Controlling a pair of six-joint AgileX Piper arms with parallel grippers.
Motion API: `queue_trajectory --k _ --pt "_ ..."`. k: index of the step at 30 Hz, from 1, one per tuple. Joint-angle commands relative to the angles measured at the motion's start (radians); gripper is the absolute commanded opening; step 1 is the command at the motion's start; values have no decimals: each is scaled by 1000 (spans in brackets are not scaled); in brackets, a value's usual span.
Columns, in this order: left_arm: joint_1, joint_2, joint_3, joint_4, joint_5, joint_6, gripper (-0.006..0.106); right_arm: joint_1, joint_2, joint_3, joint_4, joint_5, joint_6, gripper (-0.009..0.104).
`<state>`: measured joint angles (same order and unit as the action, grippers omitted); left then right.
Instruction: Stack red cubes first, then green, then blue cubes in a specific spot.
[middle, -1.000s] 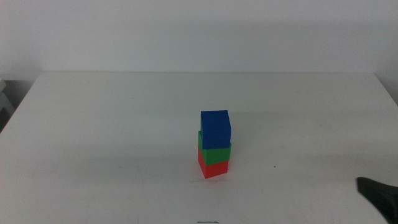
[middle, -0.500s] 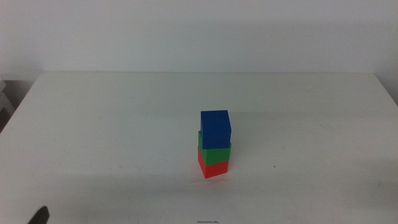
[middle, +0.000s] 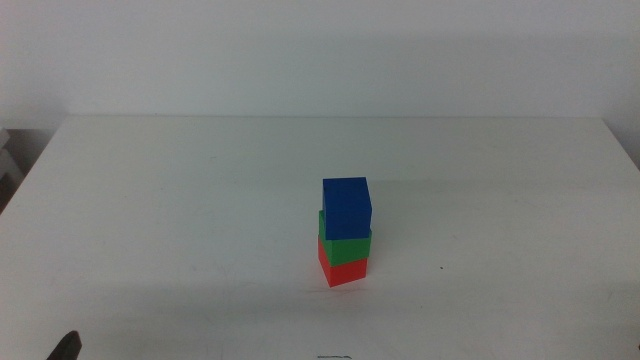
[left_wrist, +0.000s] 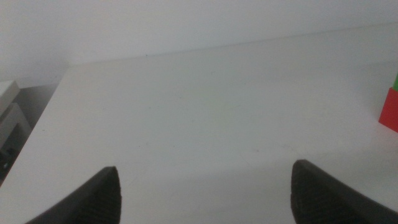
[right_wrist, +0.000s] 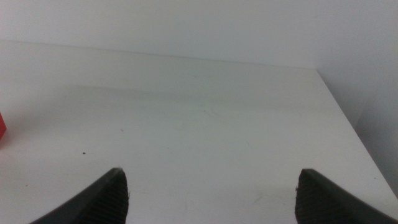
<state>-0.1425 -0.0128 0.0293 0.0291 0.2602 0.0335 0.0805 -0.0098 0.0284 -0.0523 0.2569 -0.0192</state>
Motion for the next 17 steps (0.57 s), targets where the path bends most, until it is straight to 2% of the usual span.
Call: queue_trajectory --k 1,11,17 --pt "1 10 -3 -1 -84 -4 94 -7 -23 -18 -9 -71 -2 94" --pt "117 -21 -3 0 -84 -4 94 -7 -23 -18 -9 -71 -2 94" --pt "126 -21 -3 0 -84 -4 94 -7 -23 -18 -9 -71 -2 94"
